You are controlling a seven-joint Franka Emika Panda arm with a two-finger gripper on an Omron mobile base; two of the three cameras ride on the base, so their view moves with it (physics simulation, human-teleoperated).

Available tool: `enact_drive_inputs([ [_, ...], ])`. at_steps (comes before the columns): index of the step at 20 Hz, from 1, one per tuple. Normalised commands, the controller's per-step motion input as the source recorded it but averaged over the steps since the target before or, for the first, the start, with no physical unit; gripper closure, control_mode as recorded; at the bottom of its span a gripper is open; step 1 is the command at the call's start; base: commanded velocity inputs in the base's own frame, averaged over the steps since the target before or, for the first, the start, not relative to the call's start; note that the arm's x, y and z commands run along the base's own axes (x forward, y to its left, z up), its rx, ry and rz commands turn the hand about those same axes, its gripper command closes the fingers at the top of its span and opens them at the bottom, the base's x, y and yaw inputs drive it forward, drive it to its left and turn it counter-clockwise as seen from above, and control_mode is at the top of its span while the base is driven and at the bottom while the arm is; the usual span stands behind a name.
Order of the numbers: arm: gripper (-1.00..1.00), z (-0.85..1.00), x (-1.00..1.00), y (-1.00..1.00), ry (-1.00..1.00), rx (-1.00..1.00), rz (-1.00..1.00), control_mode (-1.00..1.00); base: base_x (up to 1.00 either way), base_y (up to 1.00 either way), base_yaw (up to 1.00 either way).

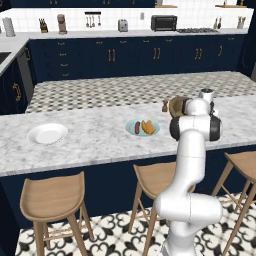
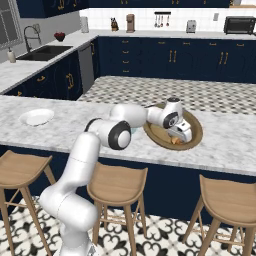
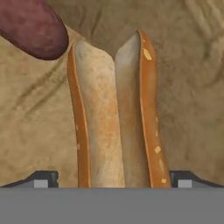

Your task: Place one bun and one sausage from the bowl on each plate.

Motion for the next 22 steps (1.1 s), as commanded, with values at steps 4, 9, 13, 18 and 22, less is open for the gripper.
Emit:
enact_drive_inputs([
  [4, 1.0, -0.18, 0.02, 0.0, 0.01, 0.0, 0.0, -1.0, 0.0, 0.0, 0.0],
  [9, 1.0, -0.02, 0.01, -0.03, 0.0, 0.0, 0.0, -1.0, 0.0, 0.0, 0.0],
  [13, 1.0, 0.0, 0.0, 0.0, 0.0, 0.0, 0.0, -1.0, 0.0, 0.0, 0.0],
  [18, 1.0, 0.15, 0.0, 0.21, 0.0, 0.0, 0.0, -1.0, 0.0, 0.0, 0.0],
  [22, 1.0, 0.22, -0.12, 0.75, 0.0, 0.0, 0.0, -1.0, 0.0, 0.0, 0.0],
])
